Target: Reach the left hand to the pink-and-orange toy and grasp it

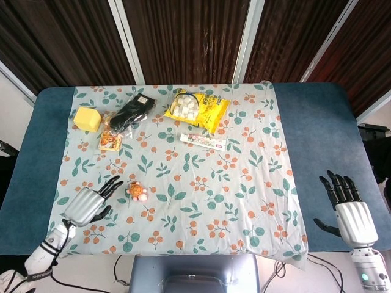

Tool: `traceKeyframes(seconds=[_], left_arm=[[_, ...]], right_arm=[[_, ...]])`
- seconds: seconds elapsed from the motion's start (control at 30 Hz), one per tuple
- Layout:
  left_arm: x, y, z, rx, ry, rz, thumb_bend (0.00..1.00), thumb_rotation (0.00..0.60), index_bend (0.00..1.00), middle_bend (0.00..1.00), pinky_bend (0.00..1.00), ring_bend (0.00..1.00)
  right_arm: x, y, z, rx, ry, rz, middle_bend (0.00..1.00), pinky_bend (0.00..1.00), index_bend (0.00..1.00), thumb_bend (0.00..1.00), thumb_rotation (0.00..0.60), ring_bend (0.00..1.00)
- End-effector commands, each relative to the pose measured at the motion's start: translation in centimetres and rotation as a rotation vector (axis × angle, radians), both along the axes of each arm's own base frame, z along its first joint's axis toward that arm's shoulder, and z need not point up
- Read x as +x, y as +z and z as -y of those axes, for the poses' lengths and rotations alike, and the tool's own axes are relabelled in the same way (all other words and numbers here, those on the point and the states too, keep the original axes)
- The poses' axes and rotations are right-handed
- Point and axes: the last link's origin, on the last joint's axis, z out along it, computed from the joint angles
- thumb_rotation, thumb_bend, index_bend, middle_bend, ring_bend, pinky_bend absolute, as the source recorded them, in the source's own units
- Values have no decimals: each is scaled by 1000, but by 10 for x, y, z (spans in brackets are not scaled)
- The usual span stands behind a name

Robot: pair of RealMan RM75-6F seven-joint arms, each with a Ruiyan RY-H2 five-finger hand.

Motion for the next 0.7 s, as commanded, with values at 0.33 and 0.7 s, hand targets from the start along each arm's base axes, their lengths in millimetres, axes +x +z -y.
traceKeyframes(seconds=[0.33, 0.7], left_arm=[[10, -46, -22, -54, -36, -73, 434, 600, 62, 76, 994, 815], [4, -51, -32, -24, -47, -113, 434, 600, 258, 234, 996, 817]], right_arm=[[-4, 2, 0, 8, -7, 18, 0, 0, 0, 138, 600, 0], [-4, 8, -3, 6, -10, 33, 0, 0, 0, 138, 600, 0]])
